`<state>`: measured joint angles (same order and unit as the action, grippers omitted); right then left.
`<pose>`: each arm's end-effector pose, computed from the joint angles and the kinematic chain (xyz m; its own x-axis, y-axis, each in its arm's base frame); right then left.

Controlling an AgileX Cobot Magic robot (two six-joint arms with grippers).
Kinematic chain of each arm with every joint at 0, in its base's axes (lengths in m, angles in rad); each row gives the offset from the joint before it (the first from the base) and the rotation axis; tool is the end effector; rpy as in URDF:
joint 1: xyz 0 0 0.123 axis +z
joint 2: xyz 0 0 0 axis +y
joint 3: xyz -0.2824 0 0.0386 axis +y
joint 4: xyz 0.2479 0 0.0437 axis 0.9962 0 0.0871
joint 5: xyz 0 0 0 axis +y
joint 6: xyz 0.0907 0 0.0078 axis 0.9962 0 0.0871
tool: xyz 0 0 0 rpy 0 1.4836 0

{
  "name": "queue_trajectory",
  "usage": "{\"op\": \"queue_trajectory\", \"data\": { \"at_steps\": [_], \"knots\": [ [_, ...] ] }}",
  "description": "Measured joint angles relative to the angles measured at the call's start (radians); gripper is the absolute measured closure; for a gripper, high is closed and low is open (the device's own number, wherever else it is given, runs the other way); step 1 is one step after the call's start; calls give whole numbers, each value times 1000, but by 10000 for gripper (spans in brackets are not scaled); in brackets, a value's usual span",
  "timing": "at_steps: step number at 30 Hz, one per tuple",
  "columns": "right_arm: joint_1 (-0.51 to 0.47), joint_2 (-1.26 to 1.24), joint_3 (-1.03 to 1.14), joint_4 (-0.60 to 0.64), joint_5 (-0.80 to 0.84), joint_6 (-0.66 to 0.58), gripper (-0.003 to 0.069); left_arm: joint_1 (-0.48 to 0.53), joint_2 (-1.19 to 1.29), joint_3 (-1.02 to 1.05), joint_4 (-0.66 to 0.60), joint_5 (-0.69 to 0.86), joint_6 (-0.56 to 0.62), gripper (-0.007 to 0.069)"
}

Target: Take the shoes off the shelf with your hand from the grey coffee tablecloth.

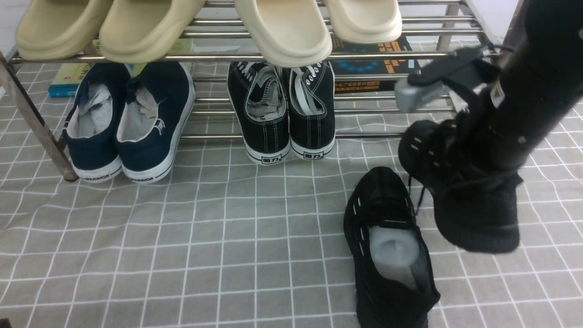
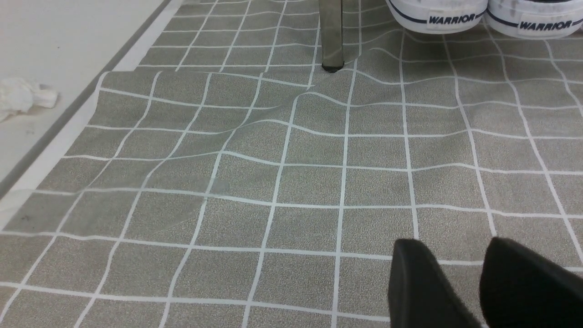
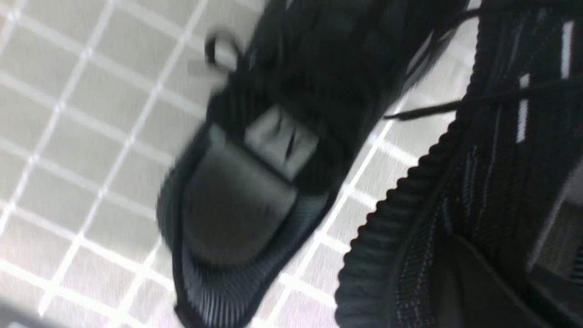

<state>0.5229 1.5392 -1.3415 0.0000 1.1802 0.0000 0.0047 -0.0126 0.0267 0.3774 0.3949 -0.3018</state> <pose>0.2654 0.1530 0.3131 -0.8326 -0.4799 -0.2764 -0.4994 0.8664 0.0000 0.0517 0.0132 0.1718 -0.2987 0.0470 -0.9532 -0.1258 0.9881 0.0882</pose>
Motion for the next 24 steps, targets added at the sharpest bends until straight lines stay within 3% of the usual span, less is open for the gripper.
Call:
{"op": "queue_trajectory", "data": {
  "at_steps": [13, 24],
  "knots": [
    [0, -51, 284, 0, -182, 22, 652, 0, 0, 0, 0, 0, 0, 384],
    [0, -54, 236, -18, -138, 21, 648, 0, 0, 0, 0, 0, 0, 384]
  ]
}}
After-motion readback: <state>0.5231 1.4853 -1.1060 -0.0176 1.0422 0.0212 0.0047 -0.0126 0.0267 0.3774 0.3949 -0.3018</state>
